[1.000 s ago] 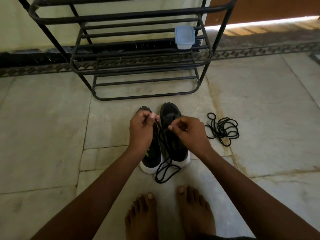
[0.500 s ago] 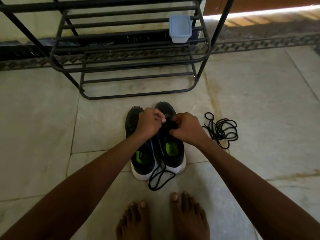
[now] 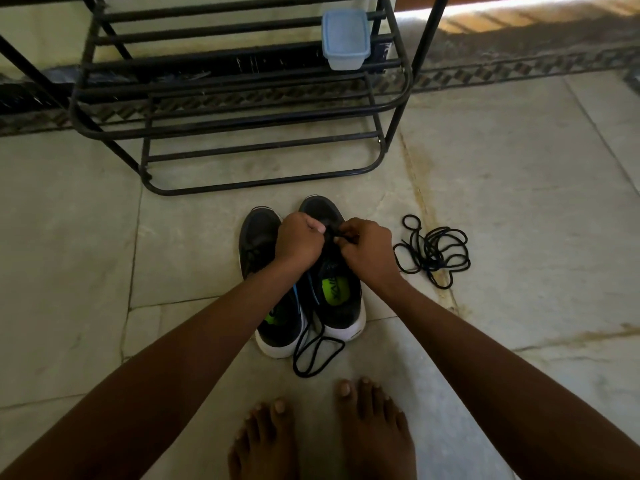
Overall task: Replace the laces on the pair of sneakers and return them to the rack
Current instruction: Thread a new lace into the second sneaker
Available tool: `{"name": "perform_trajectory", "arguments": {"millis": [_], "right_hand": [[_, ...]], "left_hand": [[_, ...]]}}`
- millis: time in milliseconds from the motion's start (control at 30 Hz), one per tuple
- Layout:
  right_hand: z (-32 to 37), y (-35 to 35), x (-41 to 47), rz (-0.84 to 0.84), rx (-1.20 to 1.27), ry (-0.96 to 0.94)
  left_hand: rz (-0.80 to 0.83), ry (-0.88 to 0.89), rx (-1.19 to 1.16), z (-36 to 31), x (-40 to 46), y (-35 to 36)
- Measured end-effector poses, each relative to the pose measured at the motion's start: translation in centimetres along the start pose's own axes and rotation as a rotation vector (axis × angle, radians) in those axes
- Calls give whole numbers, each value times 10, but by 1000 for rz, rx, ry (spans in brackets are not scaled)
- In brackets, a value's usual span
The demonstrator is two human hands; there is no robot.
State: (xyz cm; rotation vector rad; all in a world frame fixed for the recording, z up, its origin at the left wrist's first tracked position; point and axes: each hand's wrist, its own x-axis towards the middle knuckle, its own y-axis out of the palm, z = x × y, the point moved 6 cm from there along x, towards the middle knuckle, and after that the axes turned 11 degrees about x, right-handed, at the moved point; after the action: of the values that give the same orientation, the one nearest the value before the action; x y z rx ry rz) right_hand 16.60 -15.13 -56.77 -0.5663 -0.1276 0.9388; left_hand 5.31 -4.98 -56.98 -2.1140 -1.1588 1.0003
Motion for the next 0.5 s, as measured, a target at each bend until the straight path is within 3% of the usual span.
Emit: {"name": "perform_trajectory", "arguments": {"millis": [267,500], "right_hand": [[-13,-3,-4,-11,200,86],[-21,-1,-1,-5,273,116]], "left_hand": [[-111,45,107,-6,-13,8],[-155,43,43,-5,-17,12]]}}
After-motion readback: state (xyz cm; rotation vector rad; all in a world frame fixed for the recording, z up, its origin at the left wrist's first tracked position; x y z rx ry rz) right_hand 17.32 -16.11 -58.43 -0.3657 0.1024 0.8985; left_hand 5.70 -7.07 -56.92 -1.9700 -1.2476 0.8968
